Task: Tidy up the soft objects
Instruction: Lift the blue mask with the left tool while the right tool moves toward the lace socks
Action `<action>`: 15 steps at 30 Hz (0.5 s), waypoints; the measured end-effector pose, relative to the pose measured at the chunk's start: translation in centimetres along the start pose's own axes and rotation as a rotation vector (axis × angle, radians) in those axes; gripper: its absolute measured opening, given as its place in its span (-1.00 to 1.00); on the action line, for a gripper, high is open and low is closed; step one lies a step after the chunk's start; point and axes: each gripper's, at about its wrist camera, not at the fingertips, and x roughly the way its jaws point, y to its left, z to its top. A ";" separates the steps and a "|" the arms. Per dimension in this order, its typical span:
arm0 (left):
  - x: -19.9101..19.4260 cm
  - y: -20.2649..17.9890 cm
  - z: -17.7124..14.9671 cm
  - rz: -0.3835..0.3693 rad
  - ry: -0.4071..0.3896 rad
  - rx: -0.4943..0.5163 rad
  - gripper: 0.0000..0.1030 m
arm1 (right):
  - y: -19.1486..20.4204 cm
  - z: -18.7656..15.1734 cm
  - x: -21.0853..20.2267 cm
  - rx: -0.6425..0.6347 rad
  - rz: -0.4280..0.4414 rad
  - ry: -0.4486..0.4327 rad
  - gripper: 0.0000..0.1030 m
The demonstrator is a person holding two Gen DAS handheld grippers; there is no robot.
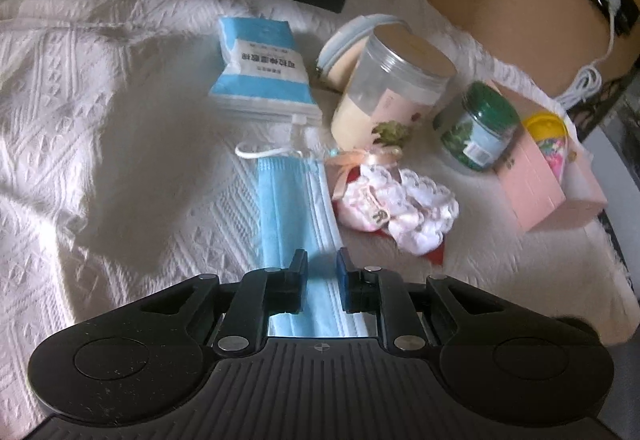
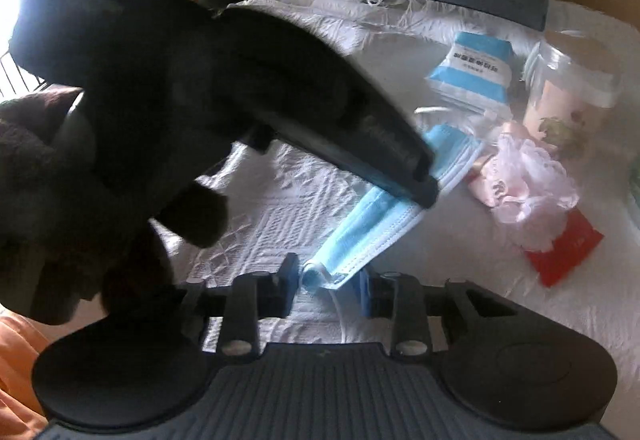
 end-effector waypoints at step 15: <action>2.4 -4.7 -0.3 0.061 0.042 0.157 -0.23 | -10.0 -4.7 -8.8 0.178 -0.477 -0.129 0.40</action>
